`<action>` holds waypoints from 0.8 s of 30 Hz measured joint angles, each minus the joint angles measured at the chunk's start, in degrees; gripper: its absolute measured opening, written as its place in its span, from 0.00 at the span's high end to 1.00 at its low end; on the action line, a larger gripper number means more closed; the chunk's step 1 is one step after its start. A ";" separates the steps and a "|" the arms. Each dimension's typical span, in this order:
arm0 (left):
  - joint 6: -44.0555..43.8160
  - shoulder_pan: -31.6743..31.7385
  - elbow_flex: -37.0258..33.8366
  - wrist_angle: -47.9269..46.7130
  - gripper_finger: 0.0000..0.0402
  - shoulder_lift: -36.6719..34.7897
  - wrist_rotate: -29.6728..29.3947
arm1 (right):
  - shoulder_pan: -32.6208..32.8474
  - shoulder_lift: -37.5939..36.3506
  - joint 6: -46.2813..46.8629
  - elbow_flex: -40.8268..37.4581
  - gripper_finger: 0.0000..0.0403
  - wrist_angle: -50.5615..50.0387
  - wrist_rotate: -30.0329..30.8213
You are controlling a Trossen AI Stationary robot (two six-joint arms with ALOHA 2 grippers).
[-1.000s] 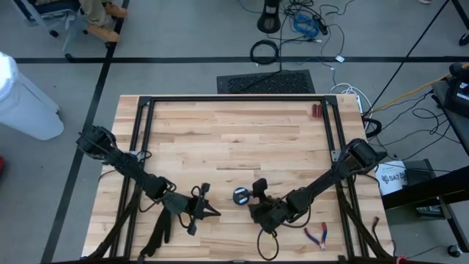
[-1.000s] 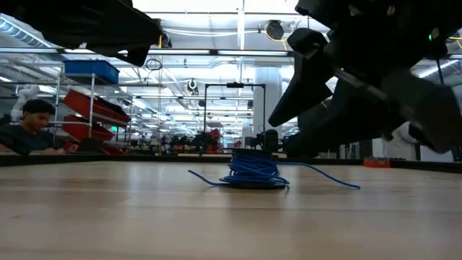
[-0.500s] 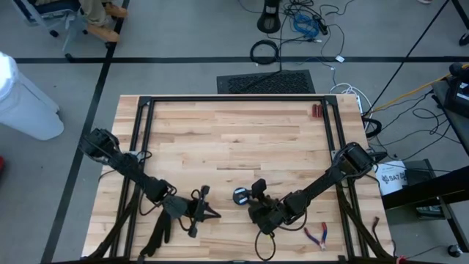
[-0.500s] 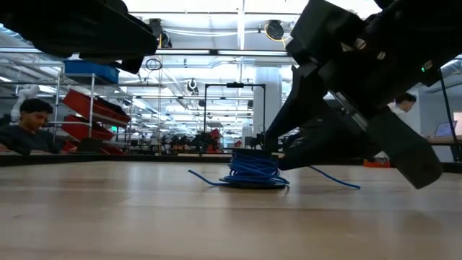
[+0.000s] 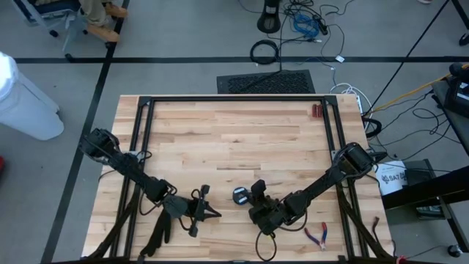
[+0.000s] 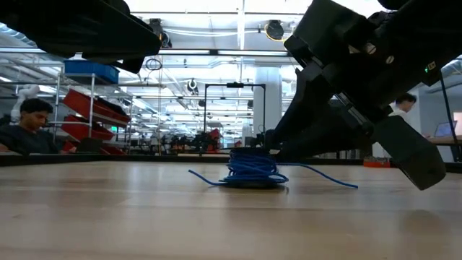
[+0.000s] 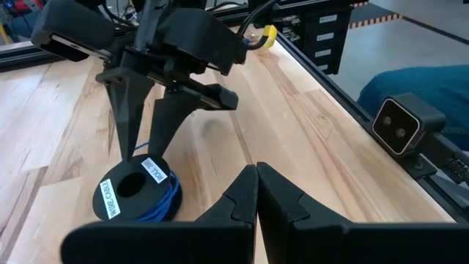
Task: Coil cords
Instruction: Uncoil the blue wire from the black spool
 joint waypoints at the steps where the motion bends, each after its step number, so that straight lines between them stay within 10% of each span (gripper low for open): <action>1: -0.01 0.00 0.00 0.02 0.97 0.00 0.00 | 0.00 0.00 -0.12 0.00 0.80 0.00 -0.01; 10: -0.15 0.00 0.00 0.02 0.97 0.00 0.00 | 0.00 0.00 -0.24 0.02 0.98 3.08 0.08; 24: 2.47 0.00 0.00 -0.02 0.97 0.00 -3.27 | 0.53 -1.27 0.59 0.04 1.00 6.68 -1.58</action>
